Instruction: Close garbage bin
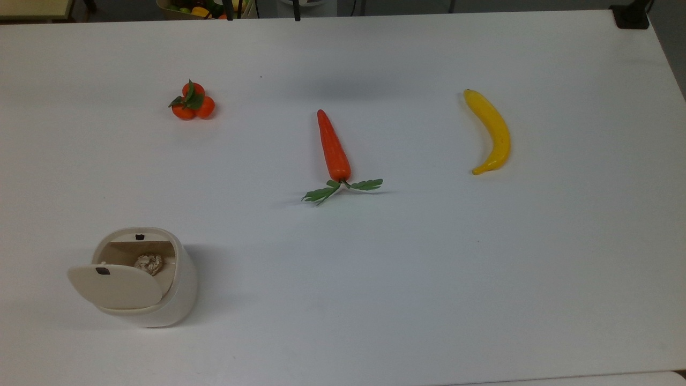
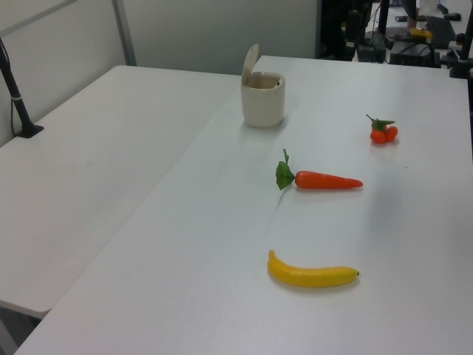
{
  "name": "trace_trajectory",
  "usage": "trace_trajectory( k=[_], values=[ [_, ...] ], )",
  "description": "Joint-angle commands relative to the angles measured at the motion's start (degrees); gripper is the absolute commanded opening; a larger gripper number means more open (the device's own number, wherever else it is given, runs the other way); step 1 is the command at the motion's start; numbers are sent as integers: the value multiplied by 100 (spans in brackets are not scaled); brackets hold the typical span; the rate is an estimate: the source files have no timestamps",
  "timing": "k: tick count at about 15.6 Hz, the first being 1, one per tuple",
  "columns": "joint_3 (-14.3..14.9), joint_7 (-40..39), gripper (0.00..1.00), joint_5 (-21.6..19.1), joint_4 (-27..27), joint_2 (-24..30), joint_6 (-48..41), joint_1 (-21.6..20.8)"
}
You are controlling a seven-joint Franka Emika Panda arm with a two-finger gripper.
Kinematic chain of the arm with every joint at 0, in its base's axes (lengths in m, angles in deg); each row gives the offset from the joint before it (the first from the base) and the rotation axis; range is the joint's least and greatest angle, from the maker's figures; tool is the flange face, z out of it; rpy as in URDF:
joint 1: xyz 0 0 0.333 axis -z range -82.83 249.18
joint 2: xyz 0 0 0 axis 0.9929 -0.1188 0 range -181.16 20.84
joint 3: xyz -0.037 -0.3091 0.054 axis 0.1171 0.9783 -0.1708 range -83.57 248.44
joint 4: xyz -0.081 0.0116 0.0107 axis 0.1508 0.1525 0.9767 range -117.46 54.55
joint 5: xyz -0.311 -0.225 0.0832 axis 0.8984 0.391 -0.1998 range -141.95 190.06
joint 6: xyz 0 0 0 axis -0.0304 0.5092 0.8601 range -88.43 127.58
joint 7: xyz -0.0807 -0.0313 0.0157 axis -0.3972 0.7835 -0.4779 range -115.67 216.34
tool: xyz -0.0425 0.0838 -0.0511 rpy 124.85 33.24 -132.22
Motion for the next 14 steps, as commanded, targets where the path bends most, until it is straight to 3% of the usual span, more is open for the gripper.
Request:
trace_trajectory(
  k=[1, 11, 14],
  values=[
    [75, -138, 100, -16, -109, 91, 151, -37],
    [110, -138, 100, -25, -144, 73, 283, -80],
    [110, -138, 77, -42, -144, 82, 283, -72]
  ],
)
